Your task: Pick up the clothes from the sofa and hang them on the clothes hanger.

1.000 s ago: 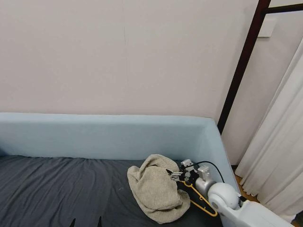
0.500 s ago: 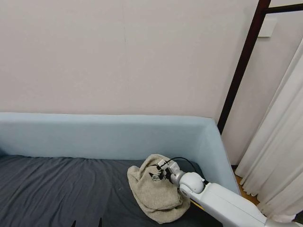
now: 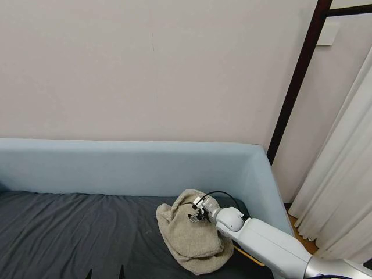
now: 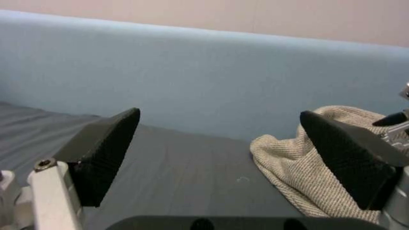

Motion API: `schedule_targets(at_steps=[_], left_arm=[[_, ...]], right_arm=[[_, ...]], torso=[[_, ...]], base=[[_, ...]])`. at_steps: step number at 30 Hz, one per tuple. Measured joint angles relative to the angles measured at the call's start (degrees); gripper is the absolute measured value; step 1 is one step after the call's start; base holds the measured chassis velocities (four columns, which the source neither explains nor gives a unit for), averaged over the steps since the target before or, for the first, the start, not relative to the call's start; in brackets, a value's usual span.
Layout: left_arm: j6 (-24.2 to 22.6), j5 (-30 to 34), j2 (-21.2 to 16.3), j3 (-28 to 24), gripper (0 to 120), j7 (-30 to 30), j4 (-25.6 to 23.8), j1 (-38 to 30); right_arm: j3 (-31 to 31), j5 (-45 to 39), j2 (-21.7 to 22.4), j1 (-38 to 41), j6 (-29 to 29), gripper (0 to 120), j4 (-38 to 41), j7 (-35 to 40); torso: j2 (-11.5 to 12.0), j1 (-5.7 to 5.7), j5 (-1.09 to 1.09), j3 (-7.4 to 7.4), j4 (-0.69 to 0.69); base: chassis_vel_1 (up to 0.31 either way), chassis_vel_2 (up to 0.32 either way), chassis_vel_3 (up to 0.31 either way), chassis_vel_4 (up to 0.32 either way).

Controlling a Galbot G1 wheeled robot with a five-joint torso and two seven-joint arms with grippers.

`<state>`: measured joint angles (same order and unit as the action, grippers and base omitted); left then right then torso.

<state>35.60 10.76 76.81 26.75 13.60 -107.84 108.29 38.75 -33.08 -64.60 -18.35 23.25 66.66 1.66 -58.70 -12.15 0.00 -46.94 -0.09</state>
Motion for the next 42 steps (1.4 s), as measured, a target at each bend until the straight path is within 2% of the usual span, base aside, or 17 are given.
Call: schedule_targets(at_steps=[8, 9, 13, 14, 17, 19, 22, 28, 33, 42], left_arm=[[0.11, 0.25, 0.16, 0.06, 99, 0.09, -0.36, -0.06], [0.11, 0.25, 0.16, 0.06, 99, 0.09, -0.36, -0.06], [0.28, 0.23, 0.29, -0.02, 99, 0.13, -0.31, -0.07], [0.28, 0.23, 0.29, -0.02, 99, 0.13, -0.31, -0.07], [0.32, 0.21, 0.27, -0.05, 99, 0.15, -0.23, -0.12], [0.32, 0.21, 0.27, -0.05, 99, 0.15, -0.23, -0.15], [0.32, 0.24, 0.29, -0.06, 99, 0.16, -0.15, -0.34], [0.32, 0.25, 0.35, -0.22, 99, 0.2, 0.12, -0.5], [0.29, 0.25, 0.35, -0.32, 98, 0.31, 0.3, -0.86], [0.19, -0.1, 0.2, -0.49, 98, 0.39, -0.19, -0.82]], right_arm=[[0.59, 0.17, 0.74, -0.89, 0.1, 50, 0.88, -0.22], [0.59, 0.17, 0.74, -0.89, 0.1, 50, 0.88, -0.22], [1.07, 0.32, 1.01, -1.04, 0.06, 31, 1.47, -0.14], [1.07, 0.32, 1.01, -1.04, 0.06, 31, 1.47, -0.14], [1.23, 0.45, 1.12, -1.34, 0.0, 18, 1.93, -0.01], [1.23, 0.47, 1.16, -1.4, -0.01, 16, 2.0, 0.04], [1.17, 0.75, 1.57, -1.7, -0.14, 0, 2.32, 0.31], [0.6, 0.43, 2.68, -2.1, -0.34, 0, 3.86, 1.01], [-1.33, -1.54, 5.21, -2.27, -0.69, 0, 8.29, 2.44], [-10.48, -12.12, 14.31, -0.66, -0.57, 0, 25.1, 6.17]], torso=[[0.0, 0.0, 0.0, 0.0, 0.0], [0.0, 0.0, 0.0, 0.0, 0.0], [0.0, 0.0, 0.0, 0.0, 0.0], [0.0, 0.0, 0.0, 0.0, 0.0], [0.0, 0.0, 0.0, 0.0, 0.0], [0.0, 0.0, 0.0, 0.0, 0.0], [0.0, 0.0, 0.0, 0.0, 0.01], [0.0, 0.0, 0.0, 0.0, 0.0], [0.0, 0.0, 0.01, 0.0, 0.0], [0.0, 0.0, 0.0, 0.0, -0.01]], base=[[0.0, 0.0, 0.0, 0.0], [0.0, 0.0, 0.0, 0.0], [0.0, 0.0, 0.0, 0.0], [0.0, 0.0, 0.0, 0.0], [0.0, 0.0, 0.0, 0.0], [0.0, 0.0, 0.0, 0.0], [0.0, 0.0, 0.0, 0.0], [0.0, 0.0, 0.0, 0.0], [0.0, 0.0, 0.0, 0.0], [0.0, 0.0, 0.0, 0.0]])
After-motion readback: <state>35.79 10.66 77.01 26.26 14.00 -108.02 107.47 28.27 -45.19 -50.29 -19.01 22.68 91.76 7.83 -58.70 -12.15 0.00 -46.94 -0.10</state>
